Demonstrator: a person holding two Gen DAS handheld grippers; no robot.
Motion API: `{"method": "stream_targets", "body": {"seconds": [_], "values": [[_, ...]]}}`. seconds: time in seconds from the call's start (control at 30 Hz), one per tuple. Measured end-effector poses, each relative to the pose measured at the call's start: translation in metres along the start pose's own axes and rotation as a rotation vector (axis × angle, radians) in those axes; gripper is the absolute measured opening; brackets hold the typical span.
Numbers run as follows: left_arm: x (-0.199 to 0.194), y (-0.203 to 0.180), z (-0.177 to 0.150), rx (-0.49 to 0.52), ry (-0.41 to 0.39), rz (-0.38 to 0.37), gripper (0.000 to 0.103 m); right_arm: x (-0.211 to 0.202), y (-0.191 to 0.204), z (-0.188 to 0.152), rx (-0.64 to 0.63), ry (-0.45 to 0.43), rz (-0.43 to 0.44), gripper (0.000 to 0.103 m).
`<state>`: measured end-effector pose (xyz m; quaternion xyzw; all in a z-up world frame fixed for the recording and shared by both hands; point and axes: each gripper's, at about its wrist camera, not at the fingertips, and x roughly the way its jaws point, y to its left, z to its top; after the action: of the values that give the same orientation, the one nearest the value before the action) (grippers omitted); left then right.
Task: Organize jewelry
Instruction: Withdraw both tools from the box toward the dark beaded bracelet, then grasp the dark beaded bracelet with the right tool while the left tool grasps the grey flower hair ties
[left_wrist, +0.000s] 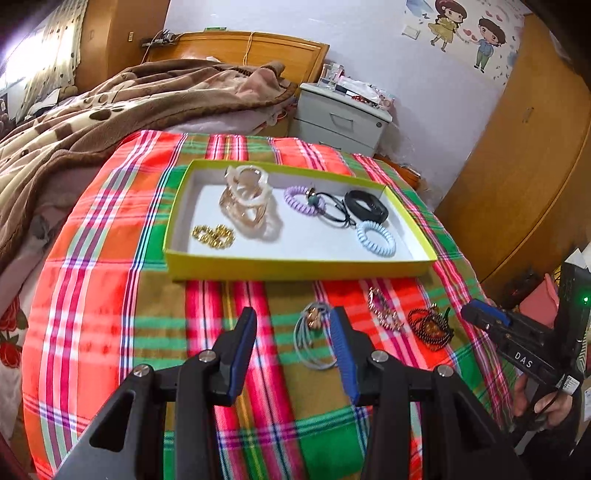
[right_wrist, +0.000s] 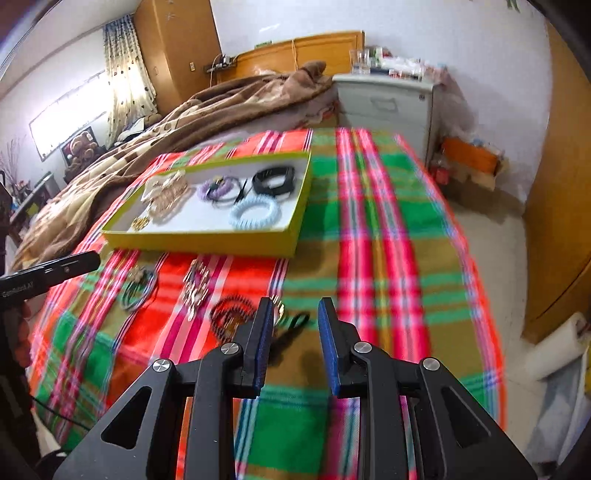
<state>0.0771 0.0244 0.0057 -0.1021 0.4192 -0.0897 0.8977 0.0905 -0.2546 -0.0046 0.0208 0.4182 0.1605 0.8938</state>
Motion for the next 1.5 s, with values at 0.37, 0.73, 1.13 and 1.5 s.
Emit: {"method": "stream_targets", "body": {"seconds": [0.37, 0.73, 1.13, 1.5], "values": [[-0.003, 0.017, -0.011, -0.026, 0.003, 0.001, 0.043, 0.012, 0.019, -0.011, 0.01, 0.048, 0.045, 0.026], [0.002, 0.017, -0.014, -0.026, 0.023, -0.006, 0.043, 0.022, 0.023, -0.01, 0.068, 0.064, -0.047, 0.048], [0.005, 0.015, -0.014, -0.027, 0.03, -0.012, 0.043, 0.018, 0.031, -0.017, 0.044, 0.053, -0.108, 0.025], [0.007, 0.014, -0.013, -0.025, 0.04, -0.002, 0.043, -0.004, 0.028, -0.019, 0.039, -0.033, -0.053, 0.015]]}}
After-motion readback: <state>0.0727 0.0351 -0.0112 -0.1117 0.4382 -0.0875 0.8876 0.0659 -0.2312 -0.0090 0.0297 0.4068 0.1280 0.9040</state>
